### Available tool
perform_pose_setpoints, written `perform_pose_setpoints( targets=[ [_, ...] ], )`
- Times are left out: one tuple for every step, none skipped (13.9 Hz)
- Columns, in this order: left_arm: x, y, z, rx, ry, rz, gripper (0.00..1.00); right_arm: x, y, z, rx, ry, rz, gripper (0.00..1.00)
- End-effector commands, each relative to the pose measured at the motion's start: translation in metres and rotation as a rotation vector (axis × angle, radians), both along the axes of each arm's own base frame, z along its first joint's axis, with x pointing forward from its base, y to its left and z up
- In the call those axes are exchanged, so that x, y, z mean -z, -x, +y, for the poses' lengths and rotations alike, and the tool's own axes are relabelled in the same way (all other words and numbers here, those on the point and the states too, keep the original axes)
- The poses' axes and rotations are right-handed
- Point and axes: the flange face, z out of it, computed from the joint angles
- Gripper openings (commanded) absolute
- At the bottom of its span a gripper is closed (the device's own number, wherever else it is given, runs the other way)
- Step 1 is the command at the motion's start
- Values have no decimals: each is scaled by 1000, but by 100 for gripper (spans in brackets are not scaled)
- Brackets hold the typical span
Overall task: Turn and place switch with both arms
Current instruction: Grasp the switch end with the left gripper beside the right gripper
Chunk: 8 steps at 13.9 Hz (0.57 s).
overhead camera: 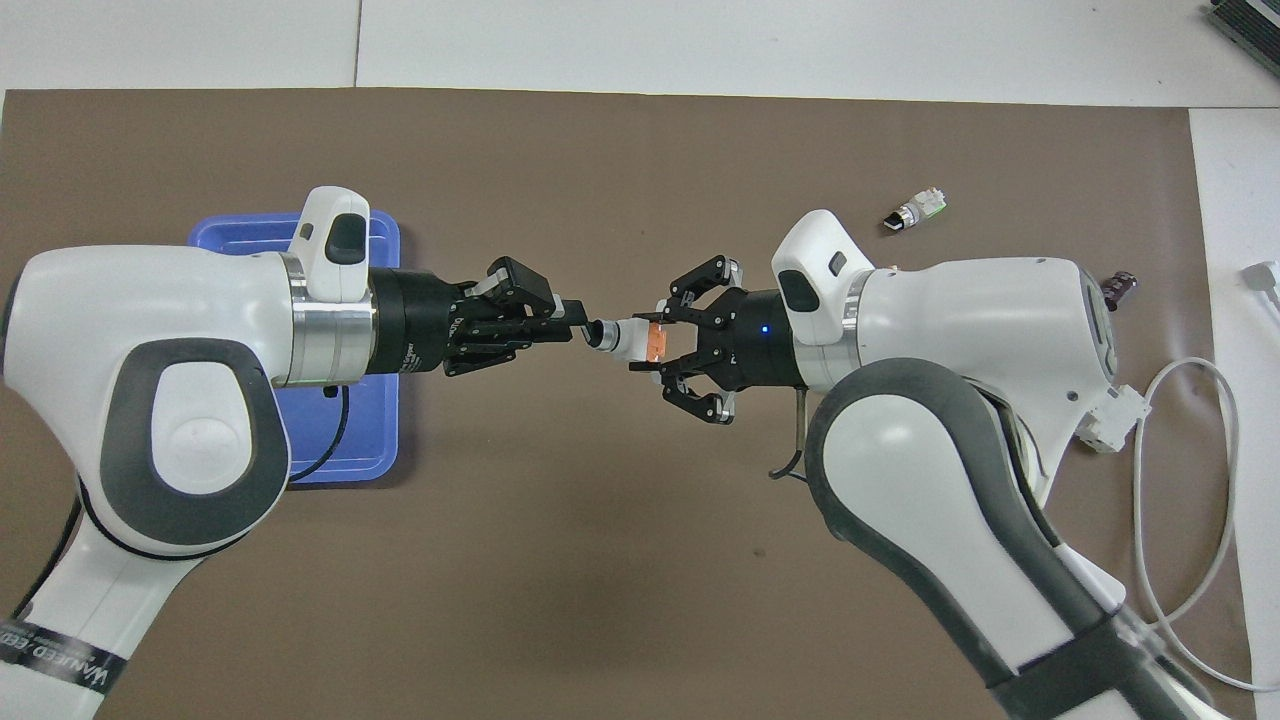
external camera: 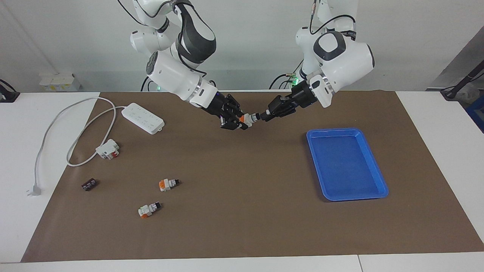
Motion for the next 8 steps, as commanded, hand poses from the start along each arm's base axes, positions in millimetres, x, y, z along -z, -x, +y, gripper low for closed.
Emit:
perform_pose_setpoints(
  targets=[
    [-2, -3, -5, -3, 20, 8, 26, -3, 7, -3, 28, -16, 9, 0],
    [-3, -3, -6, -1, 20, 7, 25, -2, 8, -3, 27, -15, 9, 0],
    [-3, -3, -7, 0, 20, 7, 23, -2, 8, -3, 26, -15, 8, 0],
    [-1, -3, -8, 2, 19, 9, 22, -1, 8, -4, 24, -14, 7, 0],
    [-2, -3, -10, -1, 18, 4, 22, -2, 8, -4, 24, -15, 6, 0],
    [-1, 0, -16, 2, 18, -1, 22, -1, 7, -4, 25, -14, 7, 0],
    [-1, 1, -19, 3, 18, -3, 21, -2, 8, -4, 24, -15, 6, 0],
    [-1, 1, -20, 4, 19, -2, 21, -2, 8, -4, 24, -15, 6, 0]
  ],
)
